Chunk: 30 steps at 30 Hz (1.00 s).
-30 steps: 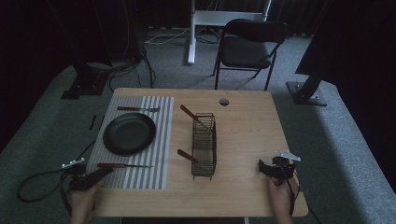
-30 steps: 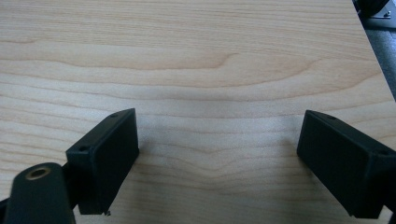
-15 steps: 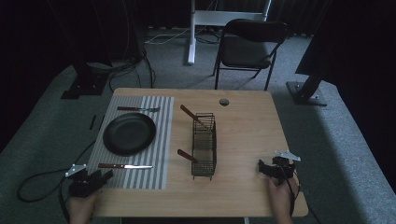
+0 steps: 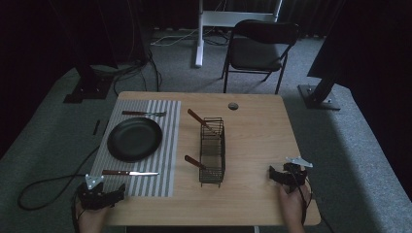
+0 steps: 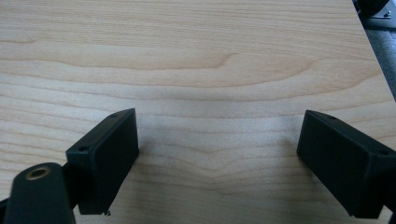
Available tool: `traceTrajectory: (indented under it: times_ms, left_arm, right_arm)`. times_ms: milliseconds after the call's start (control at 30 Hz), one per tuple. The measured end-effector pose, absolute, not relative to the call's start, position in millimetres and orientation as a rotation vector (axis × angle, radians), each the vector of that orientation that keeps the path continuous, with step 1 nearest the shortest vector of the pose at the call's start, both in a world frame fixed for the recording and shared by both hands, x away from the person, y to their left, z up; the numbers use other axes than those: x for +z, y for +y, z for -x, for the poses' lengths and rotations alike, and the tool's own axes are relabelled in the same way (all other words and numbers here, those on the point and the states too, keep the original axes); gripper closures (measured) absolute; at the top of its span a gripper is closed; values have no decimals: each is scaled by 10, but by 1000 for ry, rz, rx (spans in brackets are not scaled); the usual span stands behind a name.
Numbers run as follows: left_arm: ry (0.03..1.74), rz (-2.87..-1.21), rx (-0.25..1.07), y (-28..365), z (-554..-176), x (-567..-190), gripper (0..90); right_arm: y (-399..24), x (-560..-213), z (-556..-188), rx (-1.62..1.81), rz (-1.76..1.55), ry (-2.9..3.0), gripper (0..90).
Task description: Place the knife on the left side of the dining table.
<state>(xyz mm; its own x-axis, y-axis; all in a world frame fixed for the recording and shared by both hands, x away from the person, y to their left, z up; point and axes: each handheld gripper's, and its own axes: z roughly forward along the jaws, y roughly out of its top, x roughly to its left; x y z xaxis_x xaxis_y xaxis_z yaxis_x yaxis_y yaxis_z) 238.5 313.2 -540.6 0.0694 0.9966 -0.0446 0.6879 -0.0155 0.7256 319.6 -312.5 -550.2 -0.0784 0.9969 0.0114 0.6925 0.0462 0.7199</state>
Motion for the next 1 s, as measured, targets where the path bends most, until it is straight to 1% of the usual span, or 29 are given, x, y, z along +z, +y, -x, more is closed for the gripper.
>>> traceTrajectory:
  times_ms: [167, 267, 533, 733, 1000]
  left_arm:
    - [1691, -1760, 664, 3102, -2348, -5413, 4]
    - [1696, -1745, 628, 3085, -2339, -5426, 4]
    - [1696, -1754, 663, 3016, -2339, -5453, 5]
    - [1728, -1735, 686, 3026, -2351, -5475, 5]
    - [1730, -1731, 681, 3037, -2348, -5471, 5]
  right_arm:
    - [-3125, -5502, -3196, 787, -1695, 1825, 117]
    - [-3125, -5502, -3196, 787, -1695, 1825, 117]
    - [-3125, -5502, -3196, 787, -1695, 1825, 117]
    - [-3124, -5502, -3196, 787, -1695, 1825, 117]
    - [-3125, -5502, -3196, 787, -1695, 1825, 117]
